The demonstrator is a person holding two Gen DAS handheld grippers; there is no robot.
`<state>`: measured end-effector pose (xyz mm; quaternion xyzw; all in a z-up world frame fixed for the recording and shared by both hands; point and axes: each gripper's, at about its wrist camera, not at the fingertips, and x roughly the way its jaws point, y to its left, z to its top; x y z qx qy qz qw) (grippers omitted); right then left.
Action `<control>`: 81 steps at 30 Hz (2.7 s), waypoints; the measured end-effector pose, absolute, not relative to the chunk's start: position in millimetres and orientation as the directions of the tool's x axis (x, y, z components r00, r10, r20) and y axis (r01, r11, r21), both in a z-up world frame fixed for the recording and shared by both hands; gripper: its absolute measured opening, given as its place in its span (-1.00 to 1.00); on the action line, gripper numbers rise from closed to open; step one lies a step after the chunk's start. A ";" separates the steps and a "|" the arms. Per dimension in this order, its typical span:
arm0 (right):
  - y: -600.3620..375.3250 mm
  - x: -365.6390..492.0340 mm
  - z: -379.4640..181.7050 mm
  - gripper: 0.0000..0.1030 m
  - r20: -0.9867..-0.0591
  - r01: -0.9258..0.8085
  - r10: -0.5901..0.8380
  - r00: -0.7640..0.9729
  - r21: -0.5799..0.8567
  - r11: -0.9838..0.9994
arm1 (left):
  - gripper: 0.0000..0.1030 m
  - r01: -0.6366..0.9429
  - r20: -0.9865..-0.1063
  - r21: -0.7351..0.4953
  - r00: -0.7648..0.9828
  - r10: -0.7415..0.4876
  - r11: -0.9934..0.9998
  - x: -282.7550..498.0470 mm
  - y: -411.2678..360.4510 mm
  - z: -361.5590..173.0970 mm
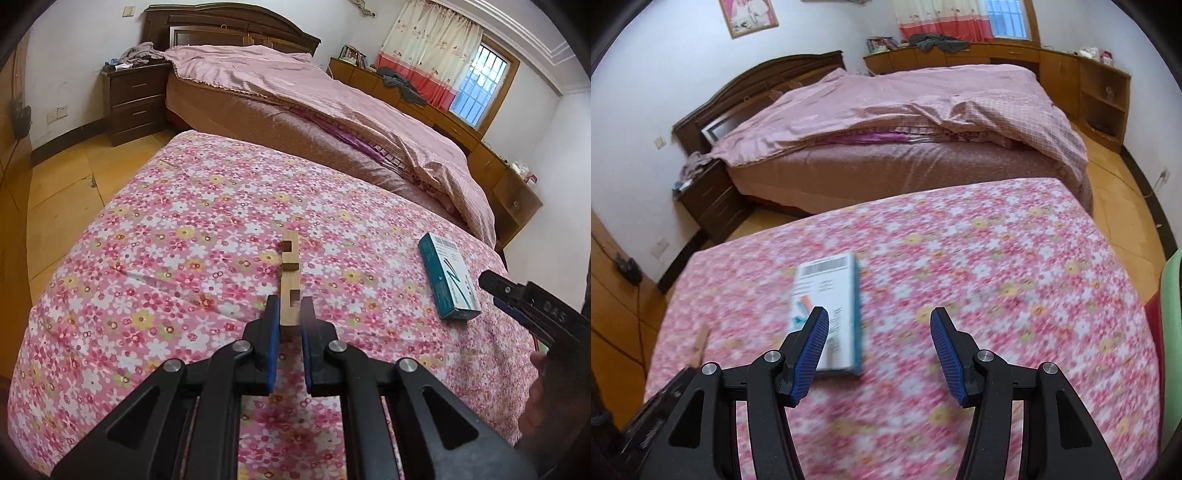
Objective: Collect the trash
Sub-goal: 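Lower the right tool onto the white-and-teal medicine box and close on it, then carry the wooden block and medicine box over the red bucket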
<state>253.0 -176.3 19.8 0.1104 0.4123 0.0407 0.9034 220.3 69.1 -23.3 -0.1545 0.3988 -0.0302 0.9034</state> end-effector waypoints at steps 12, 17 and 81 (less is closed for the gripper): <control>-138.9 258.5 -1.2 0.14 -0.772 -0.035 0.184 0.608 0.206 0.978 | -0.82 -0.079 -0.710 -0.304 0.683 -0.171 0.949 217.9 68.5 -22.0; -132.5 257.3 -4.7 0.13 -0.775 -0.049 0.152 0.614 0.154 0.987 | -0.82 -0.082 -0.711 -0.300 0.683 -0.166 0.950 218.1 68.1 -22.0; -429.6 -41.4 83.9 0.00 -0.542 0.329 -0.039 0.839 0.450 0.830 | -0.82 0.382 -0.603 -0.230 0.666 -0.439 0.895 123.6 -154.2 84.9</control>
